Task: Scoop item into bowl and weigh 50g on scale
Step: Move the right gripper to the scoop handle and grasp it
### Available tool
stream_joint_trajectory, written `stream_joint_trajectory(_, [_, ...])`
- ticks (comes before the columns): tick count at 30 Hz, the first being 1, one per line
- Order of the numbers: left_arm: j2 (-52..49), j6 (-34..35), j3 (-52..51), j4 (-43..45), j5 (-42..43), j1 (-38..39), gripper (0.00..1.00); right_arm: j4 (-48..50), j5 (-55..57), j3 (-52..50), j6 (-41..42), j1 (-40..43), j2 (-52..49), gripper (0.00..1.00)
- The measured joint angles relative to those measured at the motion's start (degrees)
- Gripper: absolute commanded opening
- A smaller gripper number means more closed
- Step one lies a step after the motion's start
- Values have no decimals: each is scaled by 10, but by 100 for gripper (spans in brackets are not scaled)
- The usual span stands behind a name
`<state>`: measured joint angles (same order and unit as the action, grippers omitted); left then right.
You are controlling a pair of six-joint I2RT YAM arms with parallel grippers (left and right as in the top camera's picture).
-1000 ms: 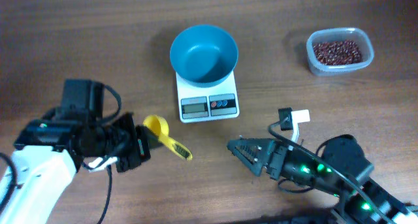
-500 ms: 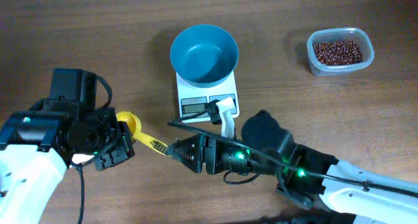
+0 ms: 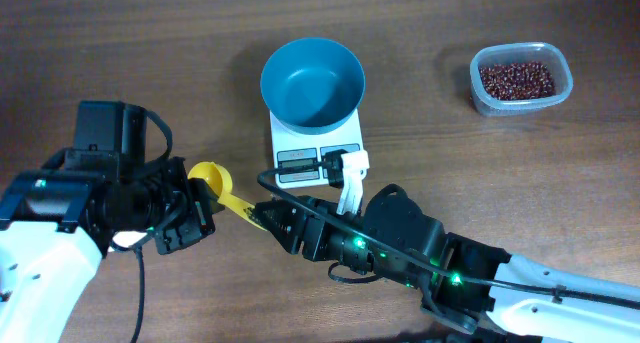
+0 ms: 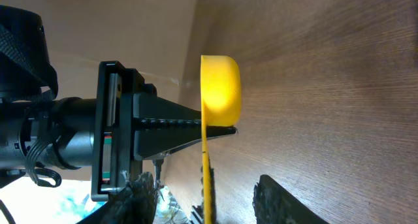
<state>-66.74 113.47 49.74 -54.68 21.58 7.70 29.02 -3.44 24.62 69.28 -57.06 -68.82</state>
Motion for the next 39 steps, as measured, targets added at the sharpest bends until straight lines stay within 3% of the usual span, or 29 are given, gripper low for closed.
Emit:
stream_joint_trajectory(8, [-24, 0, 0, 20, 40, 2, 0, 30, 59, 0, 0, -34, -22, 51])
stream_joint_trajectory(12, [-64, 0, 0, 20, 53, 20, 0, 32, 85, 1, 0, -35, -25, 44])
stream_joint_trajectory(23, [-72, 0, 0, 40, 80, 23, 0, 39, 90, 1, 2, -35, -58, 41])
stream_joint_trajectory(28, [-72, 0, 0, 33, 81, 23, 0, 54, 85, 2, 3, -36, -58, 28])
stream_joint_trajectory(39, [-72, -1, 0, 33, 81, 34, 0, 51, 85, 2, 4, -36, -58, 23])
